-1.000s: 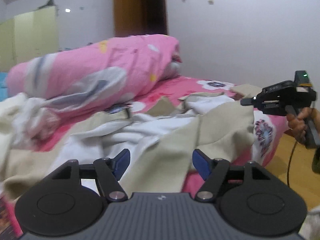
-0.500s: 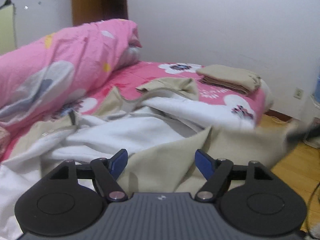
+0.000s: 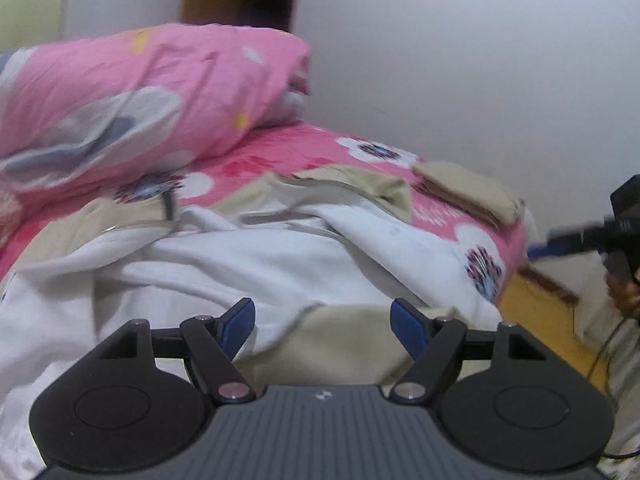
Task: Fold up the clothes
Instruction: 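Spread the jacket flat on the bed and open both tools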
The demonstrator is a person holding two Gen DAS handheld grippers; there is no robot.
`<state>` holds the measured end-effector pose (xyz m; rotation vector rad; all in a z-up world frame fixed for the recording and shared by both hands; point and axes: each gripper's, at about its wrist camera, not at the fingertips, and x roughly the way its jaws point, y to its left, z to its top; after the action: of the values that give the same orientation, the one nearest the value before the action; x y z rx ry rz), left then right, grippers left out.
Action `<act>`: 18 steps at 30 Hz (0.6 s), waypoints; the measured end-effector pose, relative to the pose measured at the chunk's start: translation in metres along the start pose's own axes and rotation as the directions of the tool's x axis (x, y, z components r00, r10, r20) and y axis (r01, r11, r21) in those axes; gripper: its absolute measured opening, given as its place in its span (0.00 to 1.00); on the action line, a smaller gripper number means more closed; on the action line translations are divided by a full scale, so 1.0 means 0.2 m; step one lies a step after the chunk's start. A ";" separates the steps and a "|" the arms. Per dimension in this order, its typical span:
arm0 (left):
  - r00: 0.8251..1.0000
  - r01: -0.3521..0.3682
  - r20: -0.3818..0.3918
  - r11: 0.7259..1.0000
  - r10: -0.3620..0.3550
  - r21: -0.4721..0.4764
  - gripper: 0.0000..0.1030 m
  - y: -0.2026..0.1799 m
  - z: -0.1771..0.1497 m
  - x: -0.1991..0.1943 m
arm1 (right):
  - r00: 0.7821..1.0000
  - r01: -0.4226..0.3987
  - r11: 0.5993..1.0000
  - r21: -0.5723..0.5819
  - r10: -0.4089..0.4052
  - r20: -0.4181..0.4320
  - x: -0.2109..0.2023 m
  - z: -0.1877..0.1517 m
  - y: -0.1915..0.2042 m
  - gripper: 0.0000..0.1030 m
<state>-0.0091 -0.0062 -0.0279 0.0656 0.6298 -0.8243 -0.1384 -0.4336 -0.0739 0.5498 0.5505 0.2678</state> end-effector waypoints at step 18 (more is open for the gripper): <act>0.977 -0.212 -0.031 0.973 0.210 -0.088 0.73 0.33 0.01 0.05 | 0.922 0.028 0.863 -0.504 -0.217 -0.320 1.51 0.55 0.36 0.94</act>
<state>0.0436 0.0322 -0.0445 0.0581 0.6679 -0.5896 0.1641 -0.3046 -0.0822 -0.0433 0.8472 0.3761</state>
